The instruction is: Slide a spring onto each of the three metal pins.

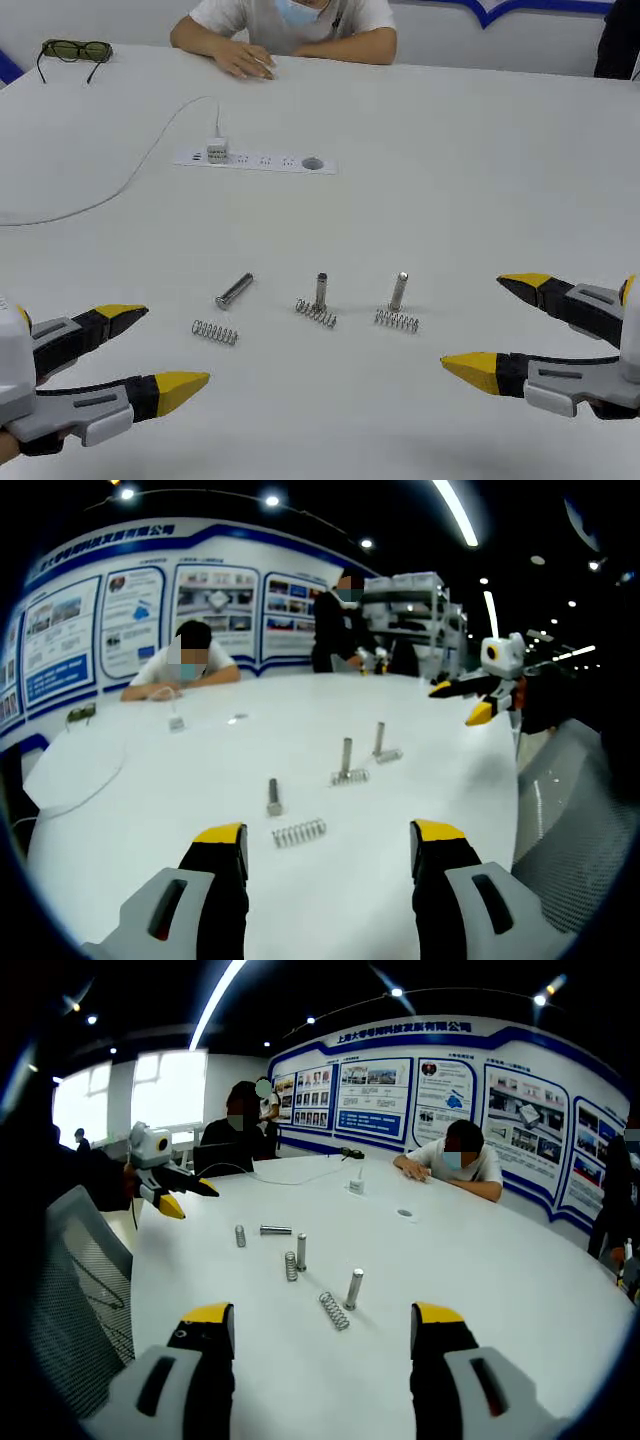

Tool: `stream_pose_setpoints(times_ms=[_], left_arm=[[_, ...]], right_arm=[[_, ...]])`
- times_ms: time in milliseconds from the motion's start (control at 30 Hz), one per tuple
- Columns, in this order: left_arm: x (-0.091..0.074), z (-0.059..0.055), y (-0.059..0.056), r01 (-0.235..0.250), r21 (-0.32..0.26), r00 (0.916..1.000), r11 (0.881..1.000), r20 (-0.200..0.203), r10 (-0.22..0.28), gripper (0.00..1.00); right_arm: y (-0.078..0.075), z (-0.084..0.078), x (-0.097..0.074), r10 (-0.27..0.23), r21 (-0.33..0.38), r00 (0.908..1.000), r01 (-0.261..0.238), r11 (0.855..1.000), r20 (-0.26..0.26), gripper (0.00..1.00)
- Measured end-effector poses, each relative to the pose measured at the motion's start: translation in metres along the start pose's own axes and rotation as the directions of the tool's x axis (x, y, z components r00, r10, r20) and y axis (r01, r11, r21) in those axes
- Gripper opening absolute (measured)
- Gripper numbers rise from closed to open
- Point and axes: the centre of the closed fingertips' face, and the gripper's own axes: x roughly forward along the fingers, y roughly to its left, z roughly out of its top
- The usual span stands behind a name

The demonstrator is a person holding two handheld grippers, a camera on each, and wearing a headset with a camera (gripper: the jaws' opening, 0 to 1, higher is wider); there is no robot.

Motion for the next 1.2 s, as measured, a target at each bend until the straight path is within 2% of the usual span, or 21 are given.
stream_pose_setpoints(times_ms=[567, 733, 967, 1200], left_arm=[[-0.002, 0.001, 0.001, -0.007, 0.004, 1.0, 1.0, 0.002, 0.007, 0.66], [-0.002, 0.005, 0.001, -0.007, 0.008, 0.9999, 1.0, 0.01, 0.007, 0.65], [-0.001, 0.007, 0.003, 0.001, 0.023, 1.0, 1.0, -0.003, -0.001, 0.64], [0.011, 0.015, 0.011, 0.004, 0.054, 0.9996, 0.999, -0.029, -0.002, 0.62]], right_arm=[[0.004, 0.001, -0.001, -0.007, -0.007, 1.0, 0.007, 1.0, 0.005, 0.73], [0.003, 0.005, -0.004, -0.019, -0.007, 0.9997, 0.019, 1.0, 0.017, 0.73], [0.008, 0.003, -0.006, -0.025, 0.0, 0.9996, 0.025, 1.0, 0.016, 0.73], [0.007, 0.0, -0.004, -0.022, 0.008, 0.9997, 0.022, 1.0, 0.011, 0.73]])
